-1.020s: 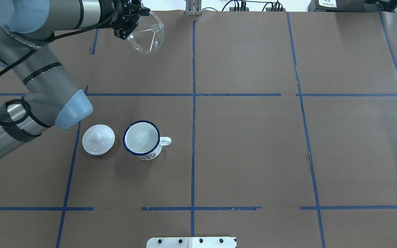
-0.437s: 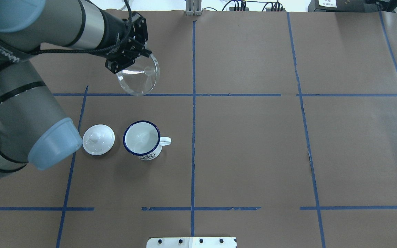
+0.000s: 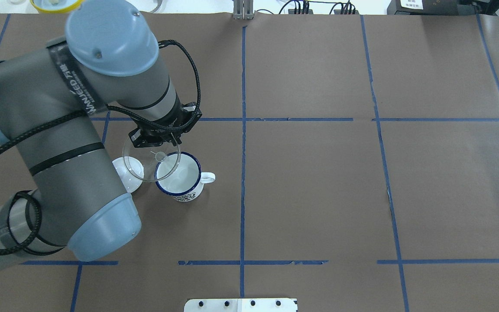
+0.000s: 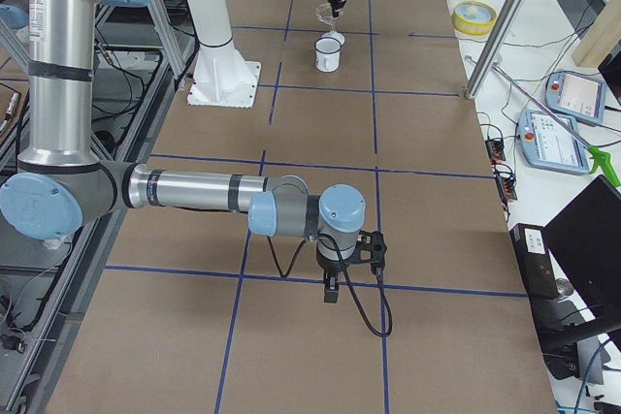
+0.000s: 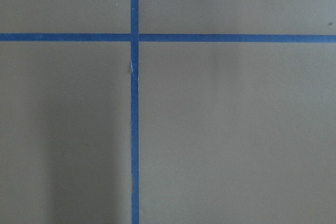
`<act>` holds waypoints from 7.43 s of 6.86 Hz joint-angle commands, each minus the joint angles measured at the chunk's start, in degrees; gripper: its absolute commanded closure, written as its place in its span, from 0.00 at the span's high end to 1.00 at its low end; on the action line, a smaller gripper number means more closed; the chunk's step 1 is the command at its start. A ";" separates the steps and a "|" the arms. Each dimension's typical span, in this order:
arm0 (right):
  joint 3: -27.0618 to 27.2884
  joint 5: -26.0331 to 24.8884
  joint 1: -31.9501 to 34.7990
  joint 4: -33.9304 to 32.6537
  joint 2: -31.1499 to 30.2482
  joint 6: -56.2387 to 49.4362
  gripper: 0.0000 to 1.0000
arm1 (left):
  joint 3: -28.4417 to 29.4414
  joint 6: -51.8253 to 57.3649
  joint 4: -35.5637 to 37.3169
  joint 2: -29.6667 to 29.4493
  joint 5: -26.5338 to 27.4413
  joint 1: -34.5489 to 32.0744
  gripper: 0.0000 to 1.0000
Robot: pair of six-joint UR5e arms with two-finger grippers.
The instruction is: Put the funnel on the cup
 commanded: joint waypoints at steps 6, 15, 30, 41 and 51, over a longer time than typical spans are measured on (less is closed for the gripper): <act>0.00 0.00 0.00 0.00 -0.01 0.00 1.00 | 12.14 6.69 -8.04 -0.57 -1.18 3.77 0.00; 0.00 0.00 0.00 0.00 -0.01 0.00 1.00 | 15.04 7.13 -11.03 0.14 -0.74 4.49 0.00; 0.00 0.00 0.00 0.00 -0.01 0.00 1.00 | 5.51 81.42 -25.88 42.03 -22.35 -40.10 1.00; 0.00 0.00 0.00 0.00 -0.01 0.00 1.00 | 10.82 97.84 -26.15 51.03 -22.88 -54.31 1.00; 0.00 0.00 0.00 0.00 -0.01 0.00 1.00 | 9.42 97.93 -27.46 51.03 -22.36 -54.40 1.00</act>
